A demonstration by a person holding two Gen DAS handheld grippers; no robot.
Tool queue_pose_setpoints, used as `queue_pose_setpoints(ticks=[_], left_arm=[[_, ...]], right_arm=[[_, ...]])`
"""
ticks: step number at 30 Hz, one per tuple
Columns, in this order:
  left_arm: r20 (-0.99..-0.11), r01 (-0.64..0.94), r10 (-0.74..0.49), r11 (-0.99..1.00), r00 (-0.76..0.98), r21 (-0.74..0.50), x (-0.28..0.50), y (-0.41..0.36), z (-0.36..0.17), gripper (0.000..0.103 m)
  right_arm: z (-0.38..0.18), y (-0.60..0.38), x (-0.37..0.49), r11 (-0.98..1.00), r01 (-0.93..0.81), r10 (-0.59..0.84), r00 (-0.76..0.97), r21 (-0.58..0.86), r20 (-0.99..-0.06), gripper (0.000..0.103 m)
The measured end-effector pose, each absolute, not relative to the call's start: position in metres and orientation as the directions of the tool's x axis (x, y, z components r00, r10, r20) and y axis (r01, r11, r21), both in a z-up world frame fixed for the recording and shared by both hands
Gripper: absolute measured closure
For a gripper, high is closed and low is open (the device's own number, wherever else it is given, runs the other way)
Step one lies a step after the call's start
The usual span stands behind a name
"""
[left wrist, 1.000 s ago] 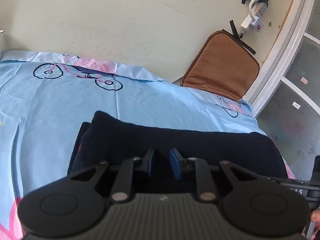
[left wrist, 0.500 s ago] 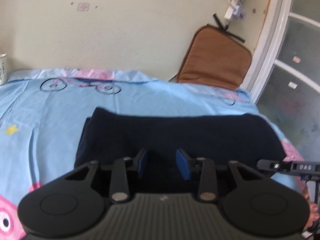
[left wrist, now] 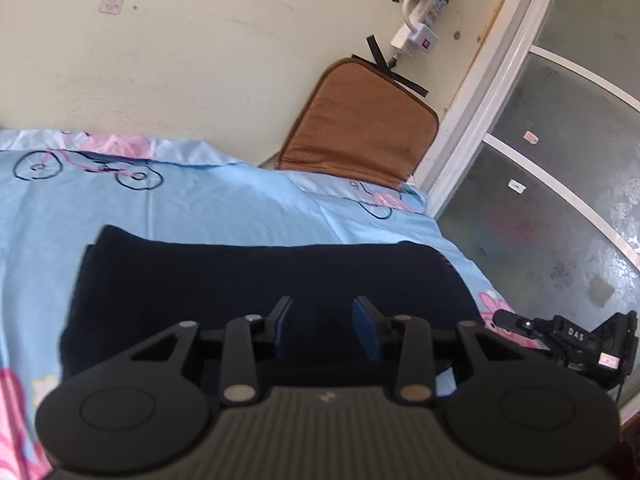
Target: Fold small clothes
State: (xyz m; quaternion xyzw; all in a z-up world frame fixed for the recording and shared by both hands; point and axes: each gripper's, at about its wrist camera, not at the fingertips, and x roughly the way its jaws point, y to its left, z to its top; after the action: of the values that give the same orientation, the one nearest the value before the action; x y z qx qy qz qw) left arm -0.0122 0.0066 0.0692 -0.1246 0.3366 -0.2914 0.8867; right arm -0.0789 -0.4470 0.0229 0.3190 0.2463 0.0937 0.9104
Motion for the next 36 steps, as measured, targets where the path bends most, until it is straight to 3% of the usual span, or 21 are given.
queue_pose_setpoints(ticks=[5, 8, 11, 15, 20, 23, 25, 26, 27, 33, 36], left_arm=[[-0.601, 0.443, -0.644, 0.763, 0.473, -0.470, 0.005, -0.030, 0.036, 0.071], [-0.609, 0.481, -0.627, 0.773, 0.485, -0.413, 0.002, -0.038, 0.024, 0.076], [-0.629, 0.458, -0.606, 0.790, 0.487, -0.407, 0.003, -0.036, 0.024, 0.089], [-0.639, 0.403, -0.634, 0.772, 0.436, -0.492, 0.016, -0.024, 0.025, 0.092], [-0.547, 0.351, -0.698, 0.710, 0.462, -0.610, 0.040, -0.012, 0.048, 0.092], [-0.559, 0.338, -0.705, 0.704, 0.436, -0.625, 0.060, -0.030, 0.047, 0.093], [-0.614, 0.294, -0.678, 0.732, 0.403, -0.615, 0.073, -0.044, 0.030, 0.098], [-0.615, 0.290, -0.682, 0.728, 0.395, -0.621, 0.079, -0.048, 0.020, 0.097], [-0.591, 0.302, -0.701, 0.709, 0.400, -0.637, 0.081, -0.047, 0.015, 0.097], [-0.584, 0.256, -0.705, 0.699, 0.403, -0.667, 0.075, -0.026, 0.028, 0.098], [-0.469, 0.257, -0.735, 0.636, 0.490, -0.728, 0.065, 0.020, 0.052, 0.085]], right_arm=[[0.012, -0.451, -0.064, 0.732, 0.025, 0.353, 0.842, 0.681, -0.409, 0.024], [0.011, -0.445, -0.056, 0.722, 0.008, 0.380, 0.831, 0.692, -0.406, 0.024], [0.013, -0.426, -0.047, 0.781, -0.017, 0.362, 0.826, 0.625, -0.431, 0.024], [0.014, -0.401, -0.039, 0.828, -0.037, 0.337, 0.831, 0.560, -0.443, 0.022], [0.015, -0.388, -0.042, 0.878, -0.043, 0.292, 0.836, 0.476, -0.465, 0.022], [0.015, -0.388, -0.040, 0.873, -0.025, 0.284, 0.838, 0.487, -0.466, 0.023], [0.016, -0.384, -0.038, 0.885, -0.016, 0.269, 0.832, 0.465, -0.485, 0.041], [0.017, -0.383, -0.038, 0.881, -0.018, 0.278, 0.826, 0.472, -0.489, 0.065], [0.019, -0.384, -0.039, 0.861, -0.025, 0.305, 0.824, 0.508, -0.478, 0.076], [0.063, -0.339, -0.059, 0.903, -0.160, 0.321, 0.867, 0.400, -0.380, 0.080], [0.082, -0.303, -0.063, 0.924, -0.250, 0.345, 0.872, 0.290, -0.348, 0.080]])
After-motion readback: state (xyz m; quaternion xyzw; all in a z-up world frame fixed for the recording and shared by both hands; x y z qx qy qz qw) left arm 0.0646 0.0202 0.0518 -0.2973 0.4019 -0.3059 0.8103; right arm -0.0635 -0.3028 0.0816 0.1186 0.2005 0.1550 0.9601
